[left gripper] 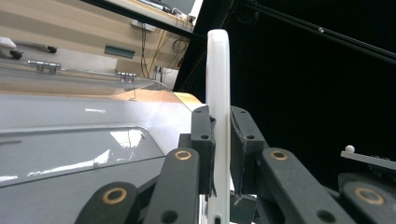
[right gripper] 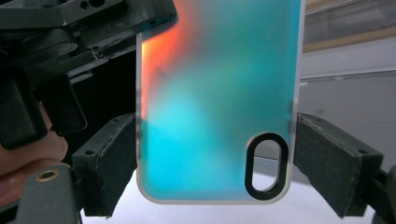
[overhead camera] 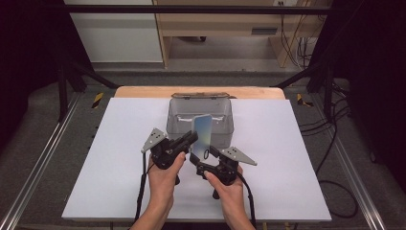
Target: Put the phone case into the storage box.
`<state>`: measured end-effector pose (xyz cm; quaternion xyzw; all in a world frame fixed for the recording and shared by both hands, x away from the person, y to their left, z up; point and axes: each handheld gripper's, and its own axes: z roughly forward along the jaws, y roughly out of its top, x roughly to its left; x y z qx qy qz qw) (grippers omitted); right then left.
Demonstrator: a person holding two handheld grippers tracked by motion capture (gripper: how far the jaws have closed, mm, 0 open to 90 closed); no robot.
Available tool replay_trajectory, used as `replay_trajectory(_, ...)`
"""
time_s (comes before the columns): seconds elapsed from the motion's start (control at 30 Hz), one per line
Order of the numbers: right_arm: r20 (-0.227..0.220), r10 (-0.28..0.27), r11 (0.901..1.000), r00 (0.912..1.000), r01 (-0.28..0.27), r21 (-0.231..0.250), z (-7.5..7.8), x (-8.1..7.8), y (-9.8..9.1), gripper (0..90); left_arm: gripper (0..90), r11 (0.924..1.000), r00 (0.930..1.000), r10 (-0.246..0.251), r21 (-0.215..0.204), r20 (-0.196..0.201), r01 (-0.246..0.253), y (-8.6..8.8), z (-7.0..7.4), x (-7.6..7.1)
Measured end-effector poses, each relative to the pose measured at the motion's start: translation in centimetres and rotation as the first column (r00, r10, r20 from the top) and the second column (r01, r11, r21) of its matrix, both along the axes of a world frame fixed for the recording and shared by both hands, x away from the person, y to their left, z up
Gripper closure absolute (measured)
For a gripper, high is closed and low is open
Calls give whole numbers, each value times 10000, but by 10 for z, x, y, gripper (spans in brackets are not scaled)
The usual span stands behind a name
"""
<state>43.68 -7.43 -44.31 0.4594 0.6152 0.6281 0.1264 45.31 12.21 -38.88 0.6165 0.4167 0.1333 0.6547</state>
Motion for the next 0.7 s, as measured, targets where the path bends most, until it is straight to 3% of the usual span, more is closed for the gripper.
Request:
replay_trajectory(0.13, 309, -80, 9979, 9995, 100, -639, 1, -1, -2, 70, 812, 9998, 9999, 151, 144, 38, -151, 5, 2, 2)
replay_trajectory(0.23, 1012, -178, 9835, 9947, 357, -1775, 2, -3, -1, 62, 812, 9990, 9996, 286, 334, 51, -288, 9, 2, 4)
replay_trajectory(0.27, 1241, -108, 9731, 9922, 390, -2272, 2, -4, 0, 62, 812, 9987, 9995, 317, 403, 54, -319, 11, 2, 4)
replay_trajectory(0.33, 1574, 177, 9427, 9874, 360, -3318, 3, -4, 1, 64, 811, 9974, 9992, 399, 600, 69, -403, 14, 3, 5)
replay_trajectory(0.37, 1600, 386, 9175, 9864, 284, -3966, 3, -3, 2, 72, 812, 9971, 9990, 434, 628, 59, -437, 15, 3, 5)
replay_trajectory(0.47, 1555, 844, 8666, 9842, 45, -4991, 3, -2, 1, 78, 812, 9960, 9985, 552, 698, 28, -552, 19, 3, 7)
replay_trajectory(0.5, 1583, 942, 8537, 9829, 20, -5207, 3, -2, -1, 80, 811, 9953, 9982, 603, 759, 33, -604, 21, 3, 8)
replay_trajectory(0.53, 1661, 1123, 8337, 9797, -19, -5522, 3, -1, -5, 80, 811, 9952, 9981, 617, 764, 15, -616, 22, 3, 8)
replay_trajectory(0.6, 1712, 1291, 8170, 9767, -69, -5766, 1, 1, -12, 81, 812, 9948, 9978, 670, 772, 14, -669, 24, 3, 8)
replay_trajectory(0.7, 1799, 1395, 8227, 9738, -129, -5683, -2, 3, -19, 80, 812, 9944, 9974, 720, 779, 21, -719, 26, 3, 9)
